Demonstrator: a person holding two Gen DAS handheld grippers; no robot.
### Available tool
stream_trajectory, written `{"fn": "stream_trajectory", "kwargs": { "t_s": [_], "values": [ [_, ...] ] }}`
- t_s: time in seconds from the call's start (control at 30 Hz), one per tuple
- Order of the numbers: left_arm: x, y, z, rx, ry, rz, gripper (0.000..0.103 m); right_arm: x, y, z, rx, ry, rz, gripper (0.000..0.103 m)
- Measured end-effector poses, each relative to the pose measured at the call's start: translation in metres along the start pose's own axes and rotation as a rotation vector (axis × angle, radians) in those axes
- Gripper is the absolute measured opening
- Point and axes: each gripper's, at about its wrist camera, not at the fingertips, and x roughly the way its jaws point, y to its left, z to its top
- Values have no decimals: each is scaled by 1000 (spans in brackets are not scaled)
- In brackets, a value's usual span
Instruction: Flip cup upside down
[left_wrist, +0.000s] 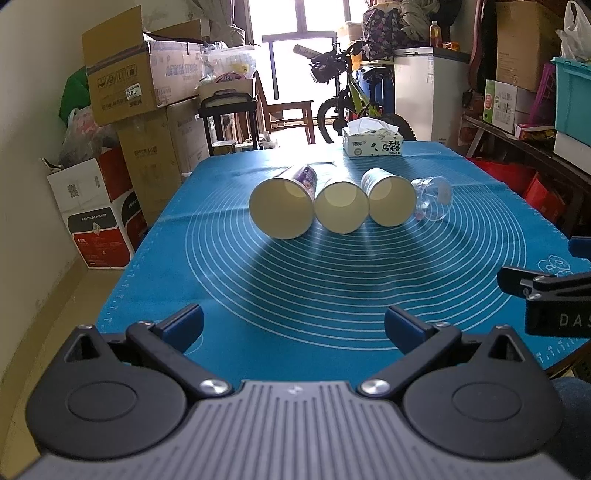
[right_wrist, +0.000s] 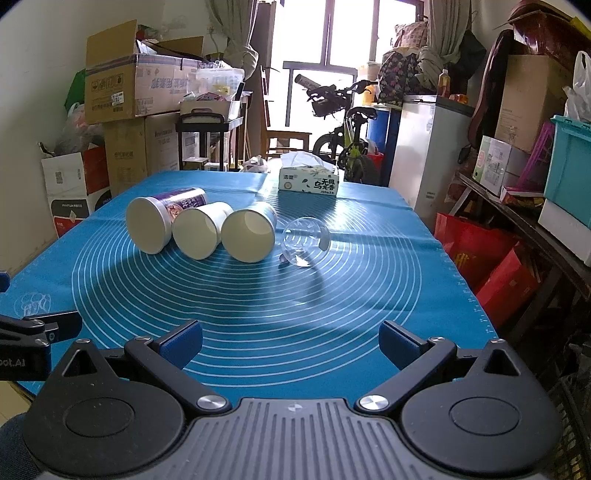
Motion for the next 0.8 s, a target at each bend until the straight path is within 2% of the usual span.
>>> {"fn": "stream_trajectory", "kwargs": {
  "t_s": [0.8],
  "values": [
    [1,0,0,-2,4,-2,103,2,1,-1,-4,5,3,103]
  ]
}}
